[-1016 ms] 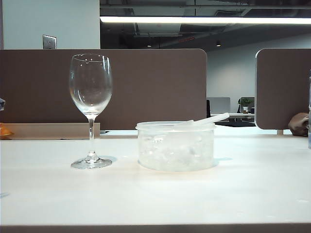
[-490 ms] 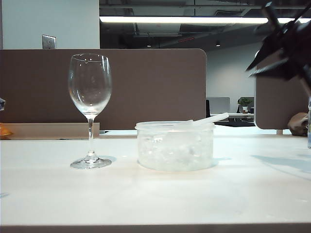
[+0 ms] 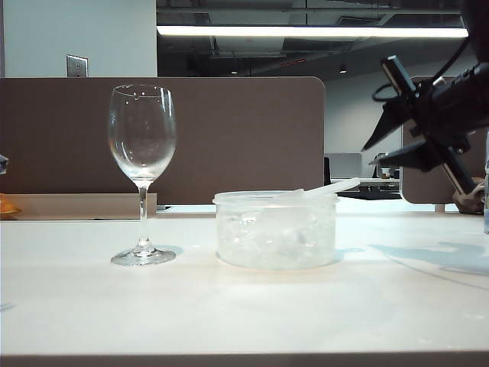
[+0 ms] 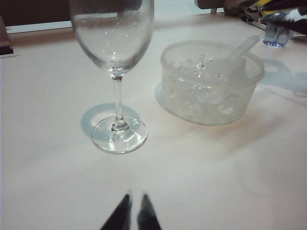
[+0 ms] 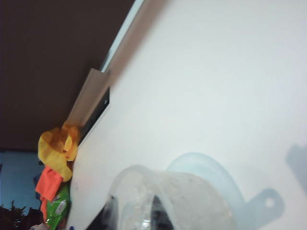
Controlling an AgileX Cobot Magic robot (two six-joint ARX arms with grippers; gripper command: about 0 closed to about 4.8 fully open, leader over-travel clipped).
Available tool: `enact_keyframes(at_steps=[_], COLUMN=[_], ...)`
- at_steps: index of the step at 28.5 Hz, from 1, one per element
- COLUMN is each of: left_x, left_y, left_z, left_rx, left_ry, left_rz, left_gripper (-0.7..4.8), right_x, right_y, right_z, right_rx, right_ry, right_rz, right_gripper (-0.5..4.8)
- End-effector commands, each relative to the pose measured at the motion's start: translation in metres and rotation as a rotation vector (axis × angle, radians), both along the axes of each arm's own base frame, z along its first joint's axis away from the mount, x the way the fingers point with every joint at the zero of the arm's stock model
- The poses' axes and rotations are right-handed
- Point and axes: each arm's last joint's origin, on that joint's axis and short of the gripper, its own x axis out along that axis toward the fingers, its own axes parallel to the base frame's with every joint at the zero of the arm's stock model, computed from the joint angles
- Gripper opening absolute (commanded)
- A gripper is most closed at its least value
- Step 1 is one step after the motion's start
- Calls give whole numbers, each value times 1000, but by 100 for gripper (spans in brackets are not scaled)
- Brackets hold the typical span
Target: Pick up an ice shovel filled with ice cubes and pour the ice from the shovel into the glass.
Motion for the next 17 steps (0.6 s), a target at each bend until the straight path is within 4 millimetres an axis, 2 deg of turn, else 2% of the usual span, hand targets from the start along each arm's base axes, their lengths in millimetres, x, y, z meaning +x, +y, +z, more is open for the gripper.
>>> enact_keyframes(at_steps=[1,11,17], left_x=[0,0,0], left_y=[0,0,0], left_z=[0,0,0], left_rx=[4,4,4], left_ry=[-1,-1,-1], left_rz=[-3,-3,-3], left_gripper=[29,29,29], right_x=[3,5,0], right_y=[1,6,23], right_z=[-2,-13,-13], right_rx=[2,7,18], right_ry=[-2,41,49], right_rz=[-4,11,50], right_gripper=[109,109,122])
